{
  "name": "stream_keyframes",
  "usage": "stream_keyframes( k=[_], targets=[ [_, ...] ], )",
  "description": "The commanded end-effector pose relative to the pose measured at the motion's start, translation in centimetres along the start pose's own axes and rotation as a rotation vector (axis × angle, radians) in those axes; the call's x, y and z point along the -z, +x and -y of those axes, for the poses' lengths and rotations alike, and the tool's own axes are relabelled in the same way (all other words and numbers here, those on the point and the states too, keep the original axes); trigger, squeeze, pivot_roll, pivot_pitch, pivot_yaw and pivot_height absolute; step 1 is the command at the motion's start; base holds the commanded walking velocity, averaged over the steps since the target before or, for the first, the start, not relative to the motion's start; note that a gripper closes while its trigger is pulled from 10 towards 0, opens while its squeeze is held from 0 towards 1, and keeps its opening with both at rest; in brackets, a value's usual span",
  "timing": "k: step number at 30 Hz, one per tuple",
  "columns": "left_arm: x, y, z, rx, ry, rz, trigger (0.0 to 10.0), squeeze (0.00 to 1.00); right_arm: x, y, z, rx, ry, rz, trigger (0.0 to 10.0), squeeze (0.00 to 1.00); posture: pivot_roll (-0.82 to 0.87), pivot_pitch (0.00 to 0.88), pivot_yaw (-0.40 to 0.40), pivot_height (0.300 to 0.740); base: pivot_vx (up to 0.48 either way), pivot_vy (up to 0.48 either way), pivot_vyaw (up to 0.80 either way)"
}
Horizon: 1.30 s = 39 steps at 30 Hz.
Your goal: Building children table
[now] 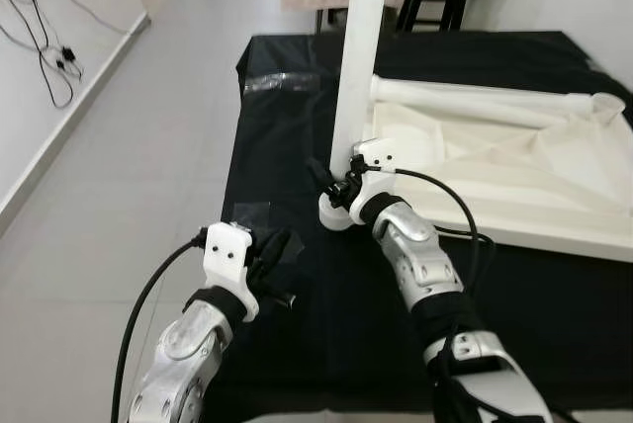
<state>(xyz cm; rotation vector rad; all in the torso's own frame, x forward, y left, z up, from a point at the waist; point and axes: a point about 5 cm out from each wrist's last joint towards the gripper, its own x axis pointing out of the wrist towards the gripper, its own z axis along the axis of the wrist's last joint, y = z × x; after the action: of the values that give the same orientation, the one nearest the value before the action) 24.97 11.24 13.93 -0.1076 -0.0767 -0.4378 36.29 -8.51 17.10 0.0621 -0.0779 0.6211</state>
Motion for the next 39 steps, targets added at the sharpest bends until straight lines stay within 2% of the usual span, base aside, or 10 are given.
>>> stream_keyframes(
  k=[1,2,6,18,20,21,35,36,38,39],
  targets=[
    [0.4,-0.1,-0.1,0.002,0.0,-0.022,10.0,0.0,-0.5,0.4,-0.8,-0.059,0.0,0.009,10.0,0.83,0.05,0.124,-0.002,0.74,0.0,0.0,0.0],
    [0.3,-0.1,-0.1,0.002,0.0,-0.021,10.0,0.0,-1.1,0.4,-1.1,-0.127,-0.039,0.009,10.0,0.0,0.05,0.124,-0.002,0.74,0.0,0.0,0.0],
    [0.3,0.1,0.0,0.001,-0.002,-0.018,10.0,0.0,-2.9,1.1,-0.7,-0.389,-0.174,-0.034,10.0,0.0,0.05,0.126,-0.002,0.74,0.0,0.0,0.0],
    [0.2,0.1,0.3,-0.005,-0.005,-0.014,10.0,0.0,-4.2,1.8,-0.4,-0.63,-0.104,-0.08,10.0,0.0,0.07,0.131,-0.014,0.74,0.0,0.0,0.0],
    [0.2,0.1,0.3,-0.006,-0.006,-0.013,10.0,0.0,-4.1,1.7,-0.4,-0.653,-0.1,-0.089,9.6,0.0,0.07,0.131,-0.014,0.74,0.0,0.0,0.0],
    [0.2,0.1,0.3,-0.008,-0.006,-0.013,10.0,0.0,-4.1,1.8,-0.4,-0.67,-0.095,-0.093,0.0,0.0,0.07,0.132,-0.012,0.74,0.0,0.0,0.0],
    [0.3,0.0,0.2,-0.008,-0.005,-0.014,10.0,0.0,-3.8,1.3,1.2,-0.63,-0.093,-0.107,0.0,0.0,0.07,0.13,-0.01,0.74,0.0,0.0,0.0],
    [0.3,-0.1,0.2,-0.008,-0.005,-0.014,10.0,0.0,-3.6,1.2,1.5,-0.608,-0.098,-0.112,0.0,0.0,0.07,0.13,-0.01,0.74,0.0,0.0,0.0],
    [0.2,-0.1,0.2,-0.009,-0.003,-0.014,10.0,0.0,-1.3,0.7,2.7,-0.353,-0.126,-0.19,0.0,0.0,0.07,0.138,-0.011,0.74,0.0,0.0,0.0],
    [0.2,-0.1,0.2,-0.009,-0.003,-0.014,10.0,0.0,-1.3,0.7,2.7,-0.353,-0.126,-0.19,0.0,0.0,0.07,0.138,-0.011,0.74,0.0,0.0,0.0]
  ],
)
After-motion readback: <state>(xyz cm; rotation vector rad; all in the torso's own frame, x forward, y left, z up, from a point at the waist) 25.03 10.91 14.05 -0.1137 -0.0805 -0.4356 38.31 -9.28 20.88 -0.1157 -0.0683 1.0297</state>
